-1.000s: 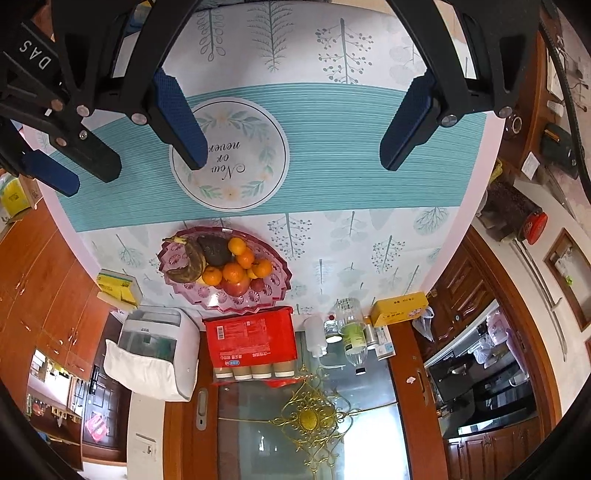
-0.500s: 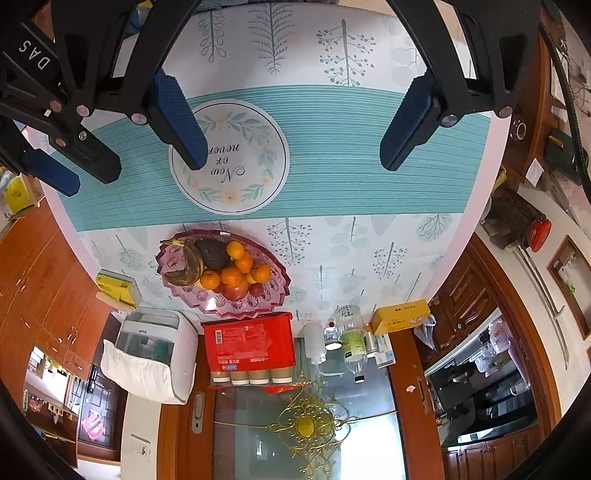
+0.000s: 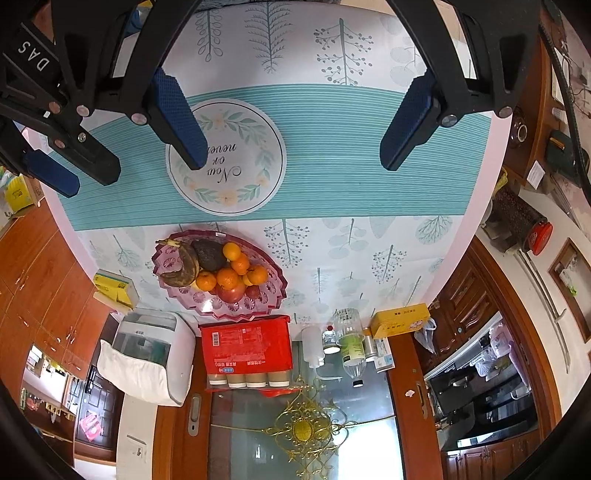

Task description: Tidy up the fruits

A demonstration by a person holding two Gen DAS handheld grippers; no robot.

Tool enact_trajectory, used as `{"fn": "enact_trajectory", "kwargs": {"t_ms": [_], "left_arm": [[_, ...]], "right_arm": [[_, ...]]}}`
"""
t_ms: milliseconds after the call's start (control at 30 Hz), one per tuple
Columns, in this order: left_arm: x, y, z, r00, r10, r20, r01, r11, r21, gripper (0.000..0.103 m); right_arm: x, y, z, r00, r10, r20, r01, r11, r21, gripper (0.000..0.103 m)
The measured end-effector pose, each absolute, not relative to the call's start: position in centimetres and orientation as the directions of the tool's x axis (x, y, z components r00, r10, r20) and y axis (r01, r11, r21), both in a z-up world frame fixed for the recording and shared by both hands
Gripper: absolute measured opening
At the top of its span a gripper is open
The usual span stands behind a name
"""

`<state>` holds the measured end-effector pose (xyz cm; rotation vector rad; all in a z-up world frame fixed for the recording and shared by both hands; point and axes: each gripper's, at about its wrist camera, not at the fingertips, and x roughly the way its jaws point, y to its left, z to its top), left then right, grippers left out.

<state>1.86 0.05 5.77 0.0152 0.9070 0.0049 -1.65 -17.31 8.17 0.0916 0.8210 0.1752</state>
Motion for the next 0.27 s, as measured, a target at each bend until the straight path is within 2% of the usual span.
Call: {"fn": "enact_trajectory", "kwargs": {"t_ms": [267], "left_arm": [[2.10, 0.49, 5.12, 0.607, 0.005, -0.795, 0.003, 1.000, 0.009, 0.094]], "right_arm": [[-1.65, -17.00, 7.66, 0.661, 0.189, -0.726, -0.115, 0.982, 0.151, 0.062]]}}
